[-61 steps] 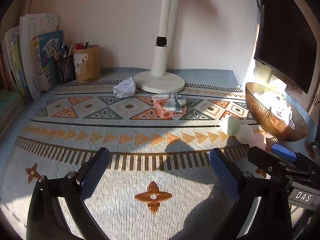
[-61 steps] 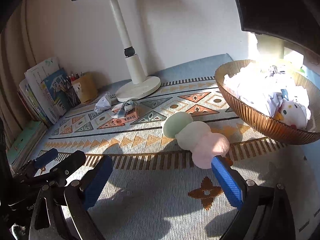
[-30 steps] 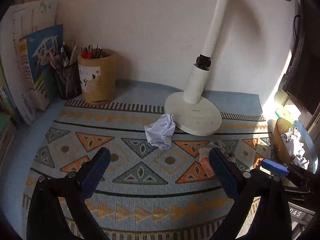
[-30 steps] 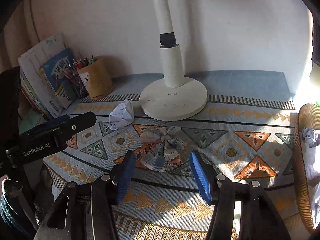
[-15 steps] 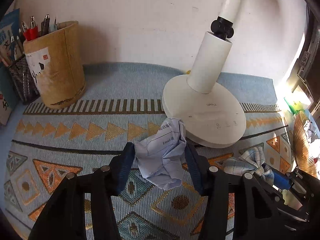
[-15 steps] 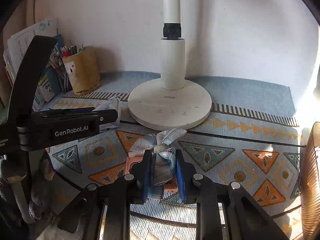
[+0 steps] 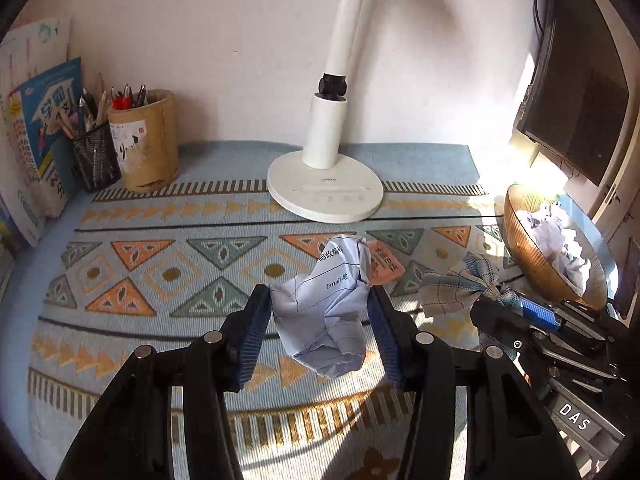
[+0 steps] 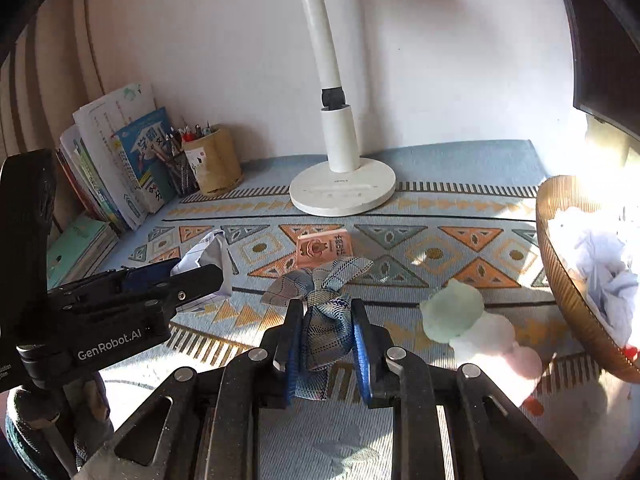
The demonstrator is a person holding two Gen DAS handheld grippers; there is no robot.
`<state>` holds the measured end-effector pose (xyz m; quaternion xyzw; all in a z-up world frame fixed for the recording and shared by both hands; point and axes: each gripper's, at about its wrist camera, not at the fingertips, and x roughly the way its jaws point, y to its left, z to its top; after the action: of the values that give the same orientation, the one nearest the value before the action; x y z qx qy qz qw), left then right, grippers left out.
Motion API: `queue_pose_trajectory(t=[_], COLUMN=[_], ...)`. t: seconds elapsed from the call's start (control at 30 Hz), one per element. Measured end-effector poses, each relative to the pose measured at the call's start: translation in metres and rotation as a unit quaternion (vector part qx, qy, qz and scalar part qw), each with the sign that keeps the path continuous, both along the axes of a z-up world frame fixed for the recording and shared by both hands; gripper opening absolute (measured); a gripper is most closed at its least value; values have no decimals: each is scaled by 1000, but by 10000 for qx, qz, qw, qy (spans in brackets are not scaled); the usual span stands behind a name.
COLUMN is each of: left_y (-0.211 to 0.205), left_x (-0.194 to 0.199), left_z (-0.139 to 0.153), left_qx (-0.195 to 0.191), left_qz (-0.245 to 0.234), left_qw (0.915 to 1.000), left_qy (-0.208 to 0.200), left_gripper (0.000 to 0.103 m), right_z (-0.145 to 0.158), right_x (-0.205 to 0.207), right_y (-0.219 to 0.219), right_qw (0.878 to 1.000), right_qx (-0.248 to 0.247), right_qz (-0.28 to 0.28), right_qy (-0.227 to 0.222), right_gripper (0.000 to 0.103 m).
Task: Organize objects
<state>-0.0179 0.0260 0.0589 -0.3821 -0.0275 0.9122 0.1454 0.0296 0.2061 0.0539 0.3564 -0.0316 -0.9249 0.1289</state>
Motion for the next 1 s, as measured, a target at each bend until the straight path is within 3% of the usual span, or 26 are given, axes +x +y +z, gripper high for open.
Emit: queue_pose_trajectory(t=[0.17,0.27,0.3,0.33,0.43,0.53,0.67,1.0], left_y=[4,6,8,12,19,25,29,33], left_x=[65,78,82,85,90,83,92,97], left_z=[-22,-36,-37,-34,-25,-33,-30,-27], left_qx=[3,-18,-148,-329,-380,-554,-501,-590], left_qz=[585,715,823,898,750,669,452,425], left_qw=[9983,9973,9965,9953,9943,9953,9960,9946], left_qy=[-73,-169,-15,180,651,436,593,745], left_gripper=[47,47,47,47,50,50,53,53], right_z=[-32,-46,-46,-45,-47,-44,-43,-48], right_x=[25,27,26,27,27,30,33,26], right_y=[24,28,29,29,31,30,27,25], right_qw=[9982,9964,9960,9961,9963,9971,9971,9961], right_qx=[-136,-167,-237,-272,-288,-310,-293,-189], right_qz=[19,145,194,214,86,124,224,172], right_qy=[-579,-813,-844,-816,-803,-686,-659,-844], right_gripper=[22,22,23,28,51,65,71,71])
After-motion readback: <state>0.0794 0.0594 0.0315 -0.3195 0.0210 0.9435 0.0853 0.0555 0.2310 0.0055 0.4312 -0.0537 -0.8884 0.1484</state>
